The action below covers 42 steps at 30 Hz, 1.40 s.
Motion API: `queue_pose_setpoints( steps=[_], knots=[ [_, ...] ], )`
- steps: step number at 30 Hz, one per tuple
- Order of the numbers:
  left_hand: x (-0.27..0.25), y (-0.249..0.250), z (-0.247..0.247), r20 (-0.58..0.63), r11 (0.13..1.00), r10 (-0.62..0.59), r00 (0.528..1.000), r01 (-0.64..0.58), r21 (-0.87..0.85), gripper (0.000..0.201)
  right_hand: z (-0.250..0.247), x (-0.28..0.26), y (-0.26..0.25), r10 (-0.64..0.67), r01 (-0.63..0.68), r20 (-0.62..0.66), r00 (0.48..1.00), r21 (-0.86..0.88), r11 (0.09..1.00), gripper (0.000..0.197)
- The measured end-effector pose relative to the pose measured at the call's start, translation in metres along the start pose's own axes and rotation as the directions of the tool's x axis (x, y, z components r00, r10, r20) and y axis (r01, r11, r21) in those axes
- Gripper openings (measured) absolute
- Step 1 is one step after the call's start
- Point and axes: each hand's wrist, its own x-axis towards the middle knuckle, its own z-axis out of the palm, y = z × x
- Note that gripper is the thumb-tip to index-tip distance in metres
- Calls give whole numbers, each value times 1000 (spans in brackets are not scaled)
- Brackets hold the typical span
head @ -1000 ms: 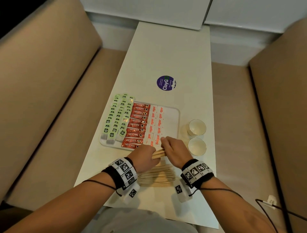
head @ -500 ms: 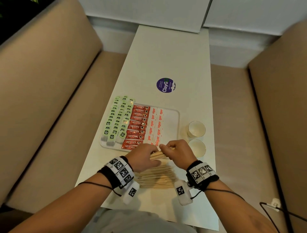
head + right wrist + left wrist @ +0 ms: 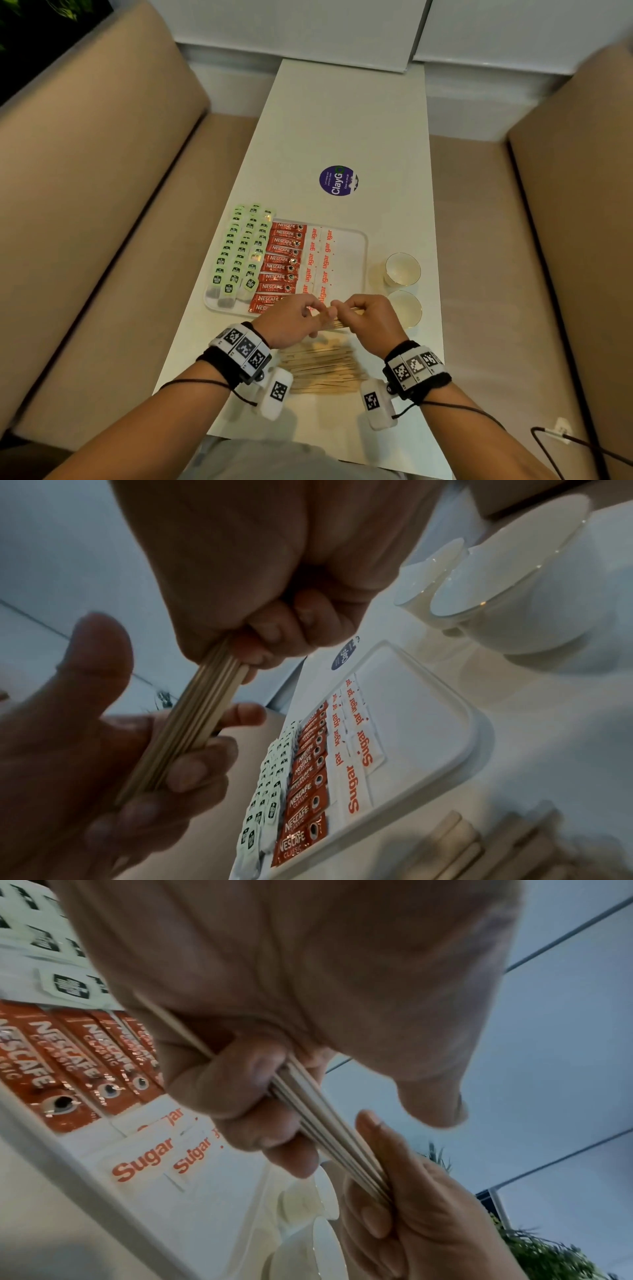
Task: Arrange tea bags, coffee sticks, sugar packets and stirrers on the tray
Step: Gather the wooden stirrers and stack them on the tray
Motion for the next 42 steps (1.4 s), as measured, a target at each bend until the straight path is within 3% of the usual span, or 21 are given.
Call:
queue_pose_setpoints(
  steps=[3, 6, 10, 16, 21, 25, 28, 30, 33, 38, 42],
  knots=[
    [2, 1, 1, 82, 991, 31, 996, -41, 126, 74, -1, -2, -2, -19, 20, 32, 999, -5, 1000, 30],
    [1, 4, -1, 137, 988, 27, 990, -47, 148, 70, -9, -4, -3, 8, -1, 125, 992, -59, 998, 41],
    [3, 5, 0, 170, 979, 73, 983, -103, 173, 77, -15, -4, -2, 60, -81, 222, 973, 86, 993, 24],
    [1, 9, -11, 203, 993, 121, 972, -117, -33, 63, -15, -2, -4, 89, -109, 147, 985, 133, 985, 25],
    [-2, 11, -27, 135, 978, 78, 988, -50, -202, 44, -19, 3, -4, 77, -82, 38, 996, 155, 985, 23],
    [-4, 16, -16, -21, 943, 9, 1000, -15, -332, 16, -15, 4, -3, 37, -33, -26, 999, 148, 988, 21],
    [-2, 27, -1, -140, 921, -34, 990, -23, -388, 36, -5, 2, -4, -21, 28, -56, 998, 118, 993, 24],
    [2, 32, 5, -279, 953, -58, 958, -30, -302, 52, -1, 0, -3, -56, 61, -91, 994, 63, 996, 26],
    [6, 35, 6, -412, 992, -41, 910, -12, -125, 54, -3, -4, -4, -106, 106, -49, 993, -12, 994, 29],
    [15, 29, -4, -340, 1000, 21, 940, -14, 23, 53, -12, -10, 3, -147, 170, 165, 975, -139, 976, 48],
    [20, 35, -7, -253, 983, 102, 962, -59, 171, 46, -12, -12, 4, -101, 176, 320, 942, -214, 961, 30]
  ],
)
